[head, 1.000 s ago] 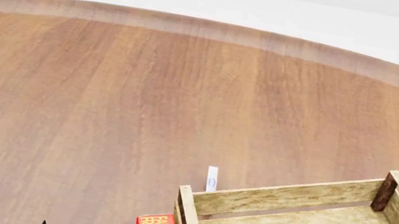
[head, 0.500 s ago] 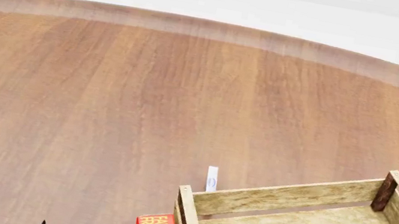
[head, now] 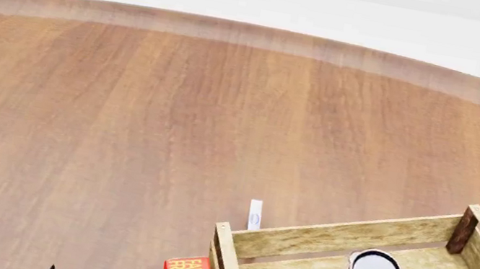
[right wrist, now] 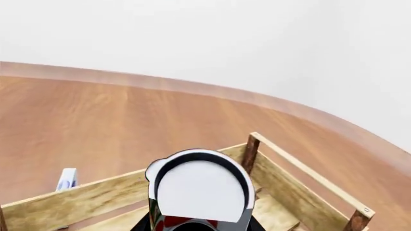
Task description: Pick up the tomato sauce, and put it in the wooden tray.
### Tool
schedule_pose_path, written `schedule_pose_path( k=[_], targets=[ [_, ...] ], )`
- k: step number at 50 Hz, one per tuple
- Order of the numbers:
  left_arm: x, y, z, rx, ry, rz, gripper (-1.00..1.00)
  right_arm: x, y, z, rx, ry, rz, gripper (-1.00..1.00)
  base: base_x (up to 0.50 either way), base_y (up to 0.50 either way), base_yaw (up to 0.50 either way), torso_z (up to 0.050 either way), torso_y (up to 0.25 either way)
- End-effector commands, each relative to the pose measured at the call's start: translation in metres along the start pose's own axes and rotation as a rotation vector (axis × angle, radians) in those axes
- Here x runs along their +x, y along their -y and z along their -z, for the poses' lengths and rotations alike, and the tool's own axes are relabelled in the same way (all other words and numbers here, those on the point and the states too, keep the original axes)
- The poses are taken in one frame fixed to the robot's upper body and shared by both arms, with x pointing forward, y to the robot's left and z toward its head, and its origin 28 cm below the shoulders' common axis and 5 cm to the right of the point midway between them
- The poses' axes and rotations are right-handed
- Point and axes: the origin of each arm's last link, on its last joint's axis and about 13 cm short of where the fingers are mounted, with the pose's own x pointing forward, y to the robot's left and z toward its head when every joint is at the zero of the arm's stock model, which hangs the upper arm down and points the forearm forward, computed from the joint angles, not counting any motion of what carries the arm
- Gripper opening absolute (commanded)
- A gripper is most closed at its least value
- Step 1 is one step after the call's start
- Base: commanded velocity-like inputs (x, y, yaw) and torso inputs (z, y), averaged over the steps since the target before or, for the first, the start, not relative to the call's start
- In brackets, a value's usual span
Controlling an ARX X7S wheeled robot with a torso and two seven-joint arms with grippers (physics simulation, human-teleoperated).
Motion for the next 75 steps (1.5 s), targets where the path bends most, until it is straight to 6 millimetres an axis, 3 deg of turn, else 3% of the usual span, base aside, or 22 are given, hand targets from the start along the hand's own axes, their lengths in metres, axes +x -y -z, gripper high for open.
schedule_pose_path(
  k=[1, 17, 32, 44, 75],
  targets=[
    [0.001, 0.001, -0.001, -0.002, 0.022, 0.002, 1.0, 0.023, -0.002, -0.009, -0.037, -0.018, 0.038, -1.0, 0.0, 0.0, 0.0, 0.0, 0.0],
    [0.001, 0.001, -0.002, -0.003, 0.023, 0.001, 1.0, 0.049, -0.011, -0.011, -0.042, -0.072, 0.077, -1.0, 0.0, 0.0, 0.0, 0.0, 0.001],
    [0.001, 0.001, -0.002, -0.003, 0.024, 0.0, 1.0, 0.084, -0.021, 0.01, 0.021, -0.138, 0.099, -1.0, 0.0, 0.0, 0.0, 0.0, 0.0],
    [0.001, 0.001, -0.001, -0.003, 0.024, 0.0, 1.0, 0.086, -0.038, 0.029, 0.035, -0.137, 0.068, -1.0, 0.0, 0.0, 0.0, 0.0, 0.0],
    [0.002, 0.001, -0.001, -0.003, 0.023, -0.002, 1.0, 0.086, -0.038, 0.047, 0.019, -0.218, 0.091, -1.0, 0.0, 0.0, 0.0, 0.0, 0.0]
  ],
)
